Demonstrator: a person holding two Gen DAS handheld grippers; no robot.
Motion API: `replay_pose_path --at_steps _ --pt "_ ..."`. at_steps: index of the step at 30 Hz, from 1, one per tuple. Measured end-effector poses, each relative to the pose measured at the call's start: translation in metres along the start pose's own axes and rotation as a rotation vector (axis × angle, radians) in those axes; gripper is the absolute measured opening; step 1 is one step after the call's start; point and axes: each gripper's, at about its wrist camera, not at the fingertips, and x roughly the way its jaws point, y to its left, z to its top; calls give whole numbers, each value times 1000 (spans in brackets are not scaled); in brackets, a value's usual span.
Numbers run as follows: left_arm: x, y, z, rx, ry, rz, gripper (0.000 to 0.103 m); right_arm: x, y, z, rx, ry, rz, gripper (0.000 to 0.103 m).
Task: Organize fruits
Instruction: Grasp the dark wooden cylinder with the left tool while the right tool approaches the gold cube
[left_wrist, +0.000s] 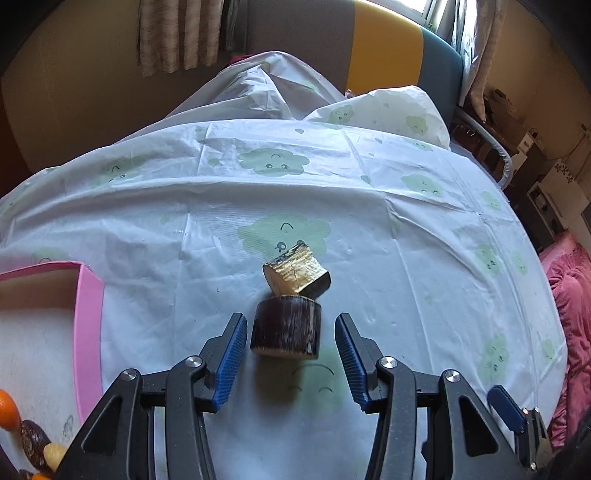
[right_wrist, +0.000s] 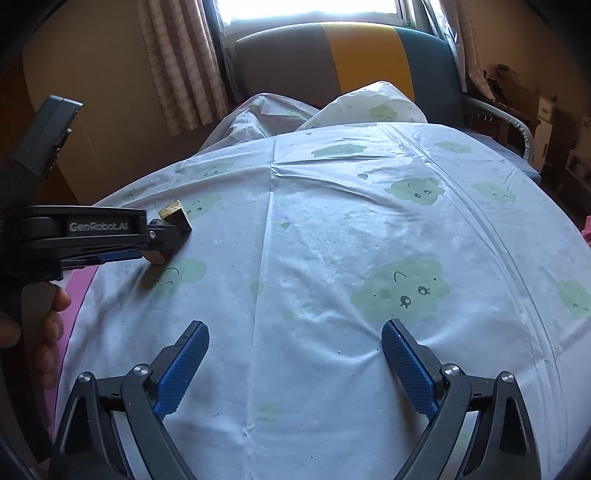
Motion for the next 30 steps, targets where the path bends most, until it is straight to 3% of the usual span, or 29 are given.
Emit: replay_pose_path --at_steps 1,8,16,20,25,28,30 --pt "2 1 0 -6 -2 8 37 0 0 0 1 -1 1 97" --pt "-18 2 -22 -1 -22 35 37 0 0 0 2 -2 3 97" --pt "-64 -8 -87 56 -84 84 37 0 0 1 3 6 8 97" --pt "-62 -2 -115 54 -70 75 36 0 -1 1 2 8 11 97" --pt "-62 -1 -121 71 -126 64 36 1 4 3 -28 27 -14 96" --pt "-63 -1 -126 75 -149 58 36 -1 7 5 -60 31 -1 87" --pt "-64 -1 -129 71 -162 55 36 -1 10 9 -93 42 14 68"
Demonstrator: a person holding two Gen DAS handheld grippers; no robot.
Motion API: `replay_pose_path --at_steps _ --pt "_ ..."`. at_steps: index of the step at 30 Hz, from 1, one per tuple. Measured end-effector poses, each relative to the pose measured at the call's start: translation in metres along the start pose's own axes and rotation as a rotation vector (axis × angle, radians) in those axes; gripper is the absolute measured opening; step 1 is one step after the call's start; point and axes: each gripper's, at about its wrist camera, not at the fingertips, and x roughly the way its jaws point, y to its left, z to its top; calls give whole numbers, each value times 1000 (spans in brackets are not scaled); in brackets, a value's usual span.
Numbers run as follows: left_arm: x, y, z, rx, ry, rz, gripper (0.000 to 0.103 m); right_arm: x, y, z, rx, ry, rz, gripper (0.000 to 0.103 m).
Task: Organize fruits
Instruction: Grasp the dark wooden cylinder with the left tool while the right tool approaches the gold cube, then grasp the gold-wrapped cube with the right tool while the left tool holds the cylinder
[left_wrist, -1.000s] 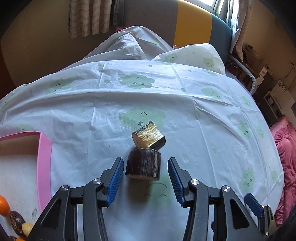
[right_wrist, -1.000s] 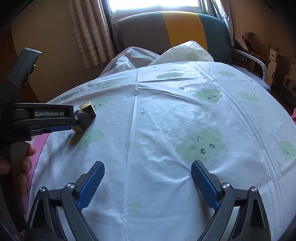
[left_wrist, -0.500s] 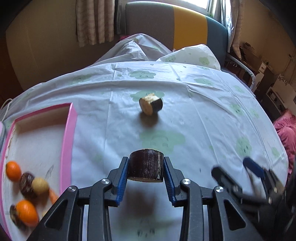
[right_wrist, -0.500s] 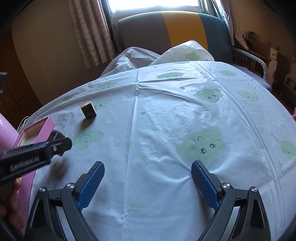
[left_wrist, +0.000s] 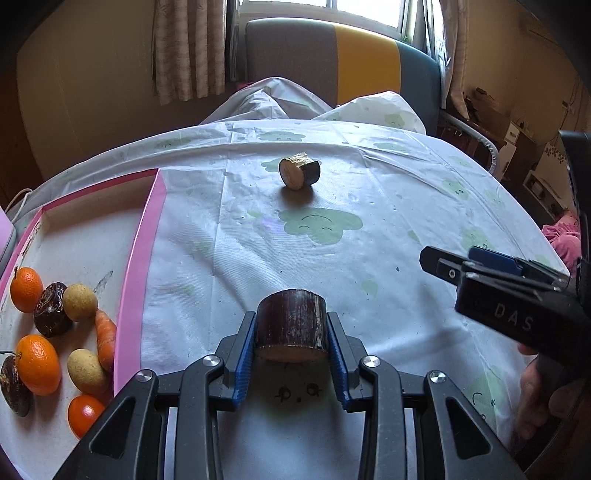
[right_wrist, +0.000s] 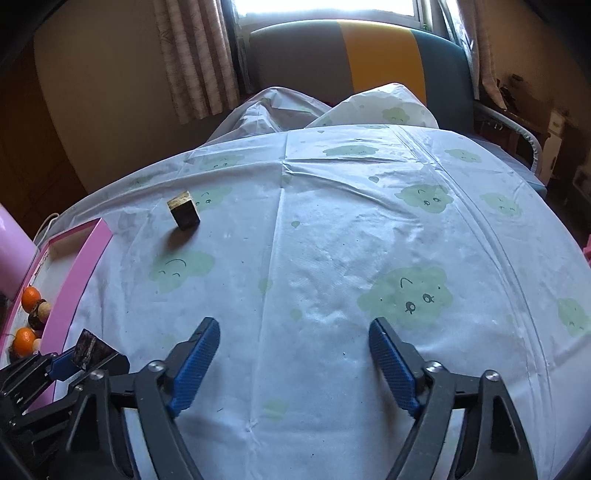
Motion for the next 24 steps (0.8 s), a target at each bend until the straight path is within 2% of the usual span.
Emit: replay_pose_path --at_steps 3,6,11,15,23,24 --pt "-1 1 -3 -7 -21 -7 36 2 5 10 -33 15 61 55" --pt "-1 4 -3 -22 -30 -20 36 6 18 24 -91 21 107 50" --pt "0 6 -5 -34 -39 -35 36 23 49 50 -216 27 130 50" --pt "-1 7 -6 -35 -46 -40 36 45 68 71 -258 39 156 50" --pt "-3 8 -10 -45 -53 -54 36 87 101 90 -356 55 127 50" --pt "-3 8 -10 -46 -52 -55 36 90 103 90 -363 53 122 47"
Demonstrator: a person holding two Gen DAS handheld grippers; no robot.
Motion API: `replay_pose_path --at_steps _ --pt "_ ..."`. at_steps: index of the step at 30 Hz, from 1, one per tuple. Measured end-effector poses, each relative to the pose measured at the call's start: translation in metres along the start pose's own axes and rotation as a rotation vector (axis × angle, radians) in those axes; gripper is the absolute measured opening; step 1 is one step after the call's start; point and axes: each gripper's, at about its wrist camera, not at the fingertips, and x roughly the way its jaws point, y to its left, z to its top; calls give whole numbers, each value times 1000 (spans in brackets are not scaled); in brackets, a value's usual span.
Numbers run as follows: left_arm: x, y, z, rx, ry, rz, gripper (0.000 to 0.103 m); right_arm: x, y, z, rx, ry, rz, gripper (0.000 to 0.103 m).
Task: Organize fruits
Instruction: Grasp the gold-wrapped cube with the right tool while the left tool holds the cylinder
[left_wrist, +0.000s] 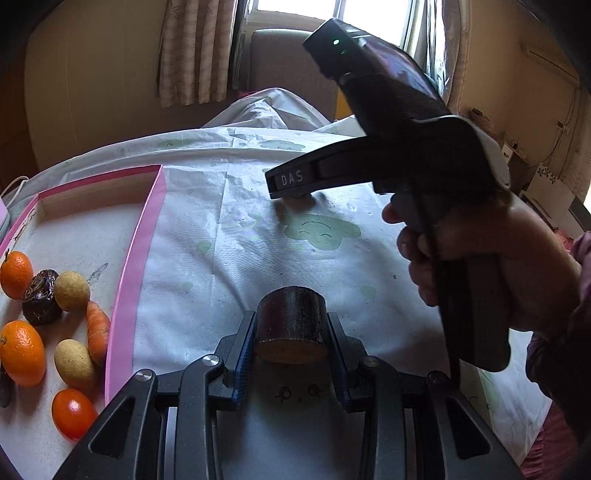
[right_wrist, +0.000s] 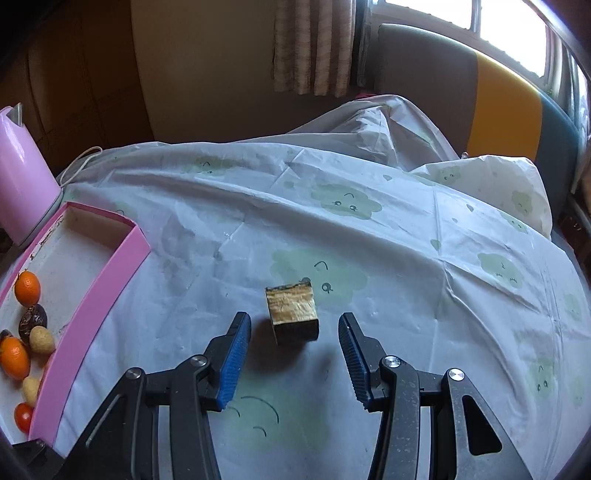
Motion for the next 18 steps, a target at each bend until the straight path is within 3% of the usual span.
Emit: replay_pose_path --at_steps 1,2,10,18 --pt "0 0 0 -1 0 -1 36 2 0 0 -9 2 -9 39" --pt "0 0 0 -1 0 -1 36 2 0 0 -12 3 -12 24" --pt "0 -3 1 5 2 6 36 -46 -27 -43 76 2 3 24" --pt "2 -5 3 18 5 24 36 -89 -48 -115 192 8 -82 24"
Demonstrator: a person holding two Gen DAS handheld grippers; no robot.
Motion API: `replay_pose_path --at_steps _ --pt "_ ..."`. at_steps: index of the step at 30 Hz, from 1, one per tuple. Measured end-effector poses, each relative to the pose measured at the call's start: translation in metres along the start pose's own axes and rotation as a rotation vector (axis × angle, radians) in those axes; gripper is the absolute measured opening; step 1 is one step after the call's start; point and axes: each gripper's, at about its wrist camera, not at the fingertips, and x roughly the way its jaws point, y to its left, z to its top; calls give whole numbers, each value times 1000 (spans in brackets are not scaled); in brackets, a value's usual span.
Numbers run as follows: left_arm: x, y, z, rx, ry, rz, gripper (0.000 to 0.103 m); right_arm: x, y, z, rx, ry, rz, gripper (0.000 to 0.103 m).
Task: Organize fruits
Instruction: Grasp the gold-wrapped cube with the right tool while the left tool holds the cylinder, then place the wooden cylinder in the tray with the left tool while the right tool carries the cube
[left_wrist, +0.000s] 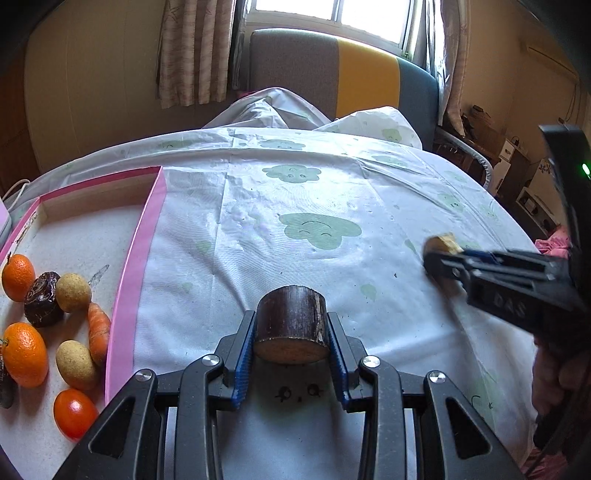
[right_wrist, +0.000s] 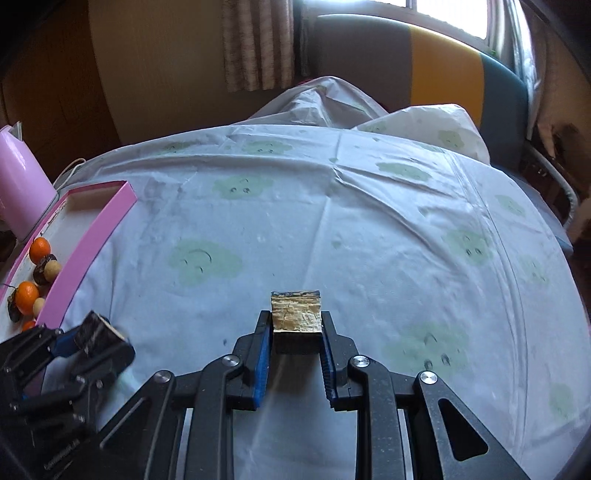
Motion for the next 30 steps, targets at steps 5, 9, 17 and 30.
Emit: replay_pose_path --at_steps 5,9,17,30 --pt "0 -3 0 13 2 16 36 -6 -4 -15 40 -48 -42 24" --pt "0 -4 -1 24 1 31 36 -4 -1 -14 50 -53 -67 25" --pt "0 -7 0 37 1 47 36 -3 -7 -17 97 -59 -35 25" --pt "-21 -10 1 44 -9 27 36 -3 -8 -20 114 -83 -27 24"
